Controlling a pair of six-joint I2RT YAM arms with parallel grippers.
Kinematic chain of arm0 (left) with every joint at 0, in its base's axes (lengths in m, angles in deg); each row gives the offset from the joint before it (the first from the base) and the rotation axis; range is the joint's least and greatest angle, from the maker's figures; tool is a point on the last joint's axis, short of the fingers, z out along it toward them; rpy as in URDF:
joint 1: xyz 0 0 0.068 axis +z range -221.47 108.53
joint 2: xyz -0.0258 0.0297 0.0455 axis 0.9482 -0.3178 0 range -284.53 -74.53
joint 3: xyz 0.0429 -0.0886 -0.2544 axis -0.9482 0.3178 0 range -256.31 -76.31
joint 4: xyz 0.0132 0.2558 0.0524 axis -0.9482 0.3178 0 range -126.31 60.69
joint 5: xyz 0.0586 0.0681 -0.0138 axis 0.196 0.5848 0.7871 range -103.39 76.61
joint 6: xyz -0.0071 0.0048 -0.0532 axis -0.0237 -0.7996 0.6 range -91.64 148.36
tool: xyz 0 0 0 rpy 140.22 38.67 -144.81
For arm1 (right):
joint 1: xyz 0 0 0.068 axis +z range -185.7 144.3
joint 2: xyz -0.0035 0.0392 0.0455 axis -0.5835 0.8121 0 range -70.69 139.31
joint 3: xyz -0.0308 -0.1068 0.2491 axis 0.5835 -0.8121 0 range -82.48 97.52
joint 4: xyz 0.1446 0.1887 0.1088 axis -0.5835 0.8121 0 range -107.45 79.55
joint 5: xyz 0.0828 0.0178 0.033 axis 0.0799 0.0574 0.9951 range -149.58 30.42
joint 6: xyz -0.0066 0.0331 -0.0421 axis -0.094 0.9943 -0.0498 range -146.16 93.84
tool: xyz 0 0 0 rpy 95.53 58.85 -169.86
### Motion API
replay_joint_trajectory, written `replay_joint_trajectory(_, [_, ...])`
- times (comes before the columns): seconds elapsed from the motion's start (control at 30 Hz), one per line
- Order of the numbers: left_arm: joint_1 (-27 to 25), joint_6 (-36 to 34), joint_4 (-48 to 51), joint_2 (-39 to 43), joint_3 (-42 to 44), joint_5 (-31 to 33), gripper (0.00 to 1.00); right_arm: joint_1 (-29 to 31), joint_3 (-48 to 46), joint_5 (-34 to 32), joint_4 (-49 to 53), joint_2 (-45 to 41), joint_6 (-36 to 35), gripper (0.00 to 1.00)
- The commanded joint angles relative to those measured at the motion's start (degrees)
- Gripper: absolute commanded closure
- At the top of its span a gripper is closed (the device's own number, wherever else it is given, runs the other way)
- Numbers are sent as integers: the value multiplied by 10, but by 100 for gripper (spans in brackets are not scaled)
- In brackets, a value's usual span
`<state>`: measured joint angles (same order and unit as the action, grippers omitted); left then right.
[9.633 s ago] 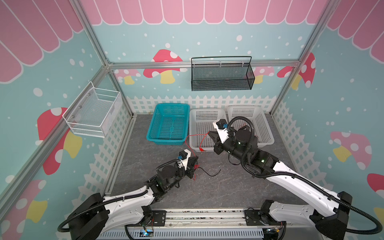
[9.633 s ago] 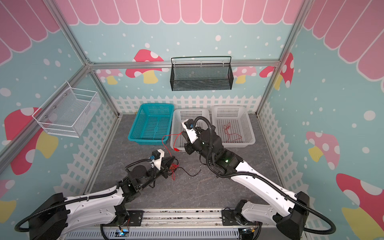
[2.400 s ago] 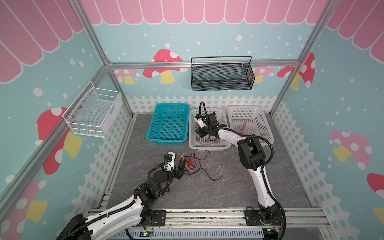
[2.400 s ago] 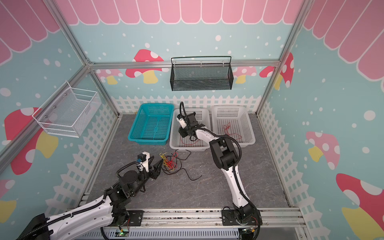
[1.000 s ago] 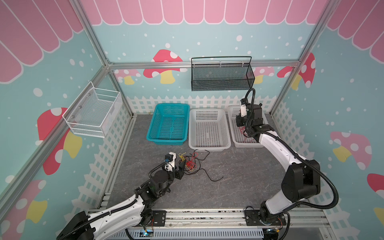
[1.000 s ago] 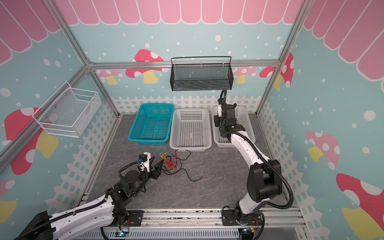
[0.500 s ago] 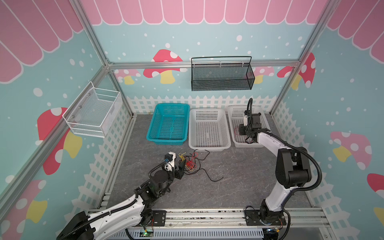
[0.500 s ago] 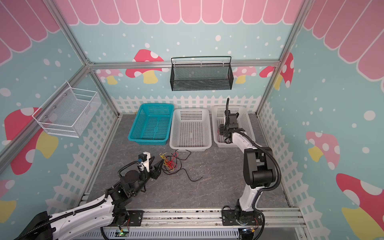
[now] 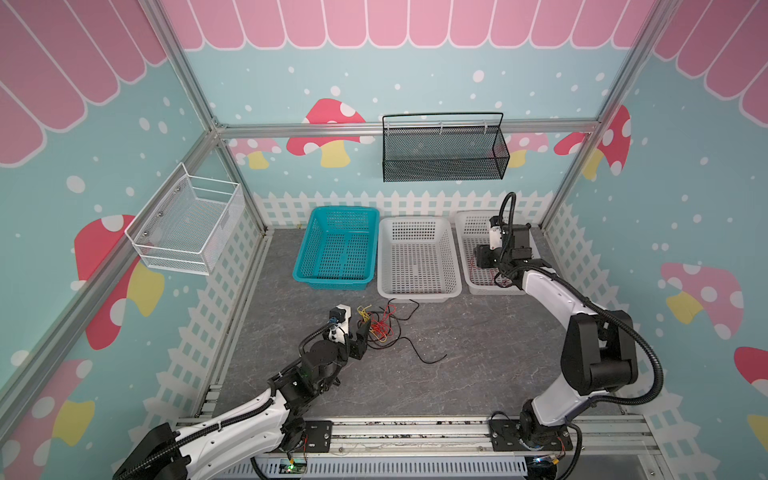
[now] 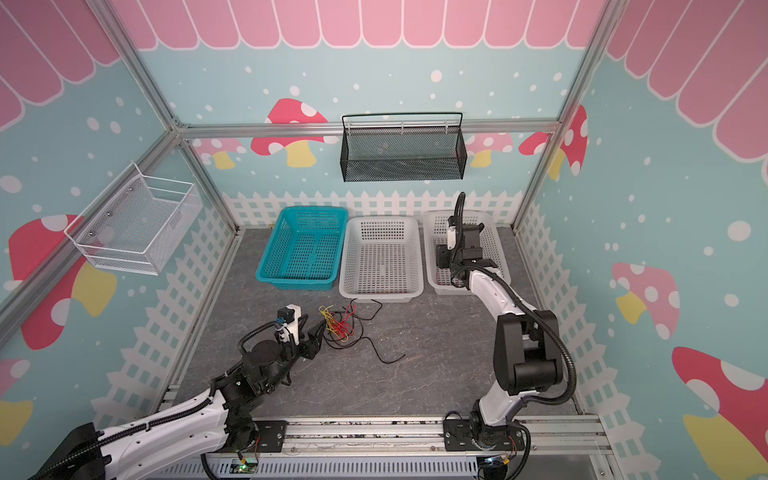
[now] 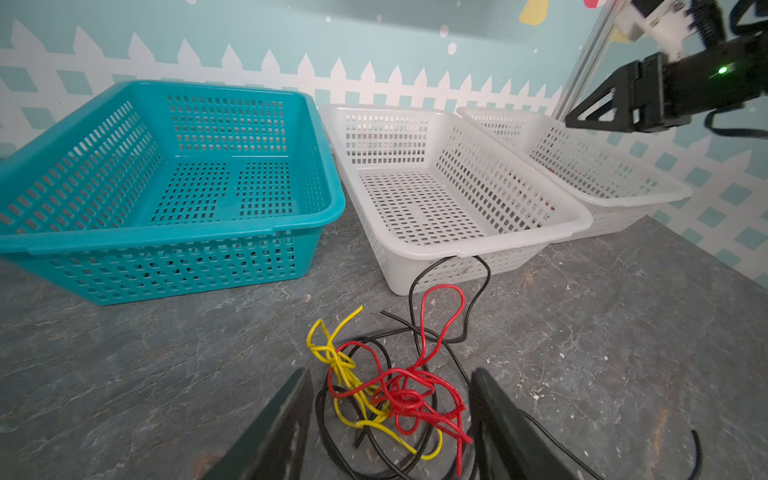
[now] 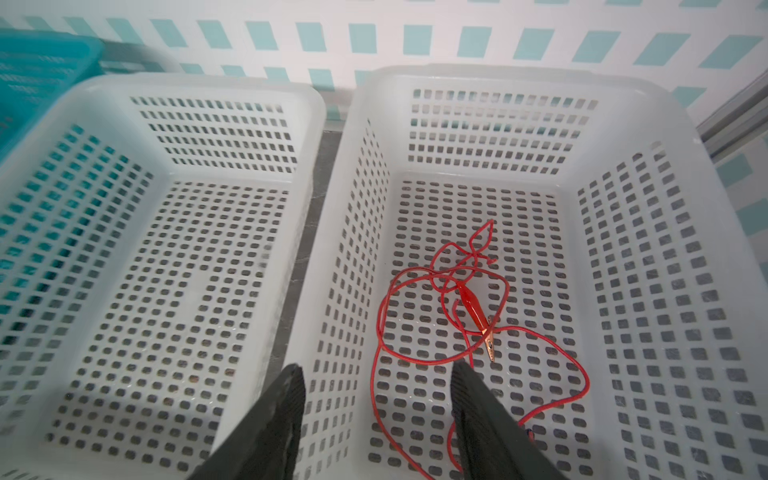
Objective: Untangle the cables
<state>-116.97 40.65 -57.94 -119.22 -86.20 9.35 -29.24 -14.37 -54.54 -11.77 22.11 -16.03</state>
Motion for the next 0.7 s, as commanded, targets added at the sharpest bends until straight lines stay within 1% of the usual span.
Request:
replay_joint_trajectory(0.0, [3,15,33,2,-12,18,40,12,-26,60,-8,-40,-15,41])
replay_joint_trajectory(0.23, [3,27,42,-1,-11,19,40,68,-102,97,-20,-153,-16,41])
replay_joint_trajectory(0.3, [3,29,50,-6,-15,18,39,91,-125,97,-27,-183,-14,40])
replay_joint_trajectory(0.33, [3,30,55,-10,-18,17,37,104,-136,94,-27,-198,-14,41])
replay_joint_trajectory(0.4, [3,32,61,-16,-22,15,29,134,-151,87,-25,-221,-11,41])
replay_joint_trajectory(0.53, [4,45,59,-27,-25,14,26,180,-178,89,-29,-251,16,41])
replay_joint_trajectory(0.67, [4,54,58,-30,-23,19,26,228,-196,76,-27,-248,33,42])
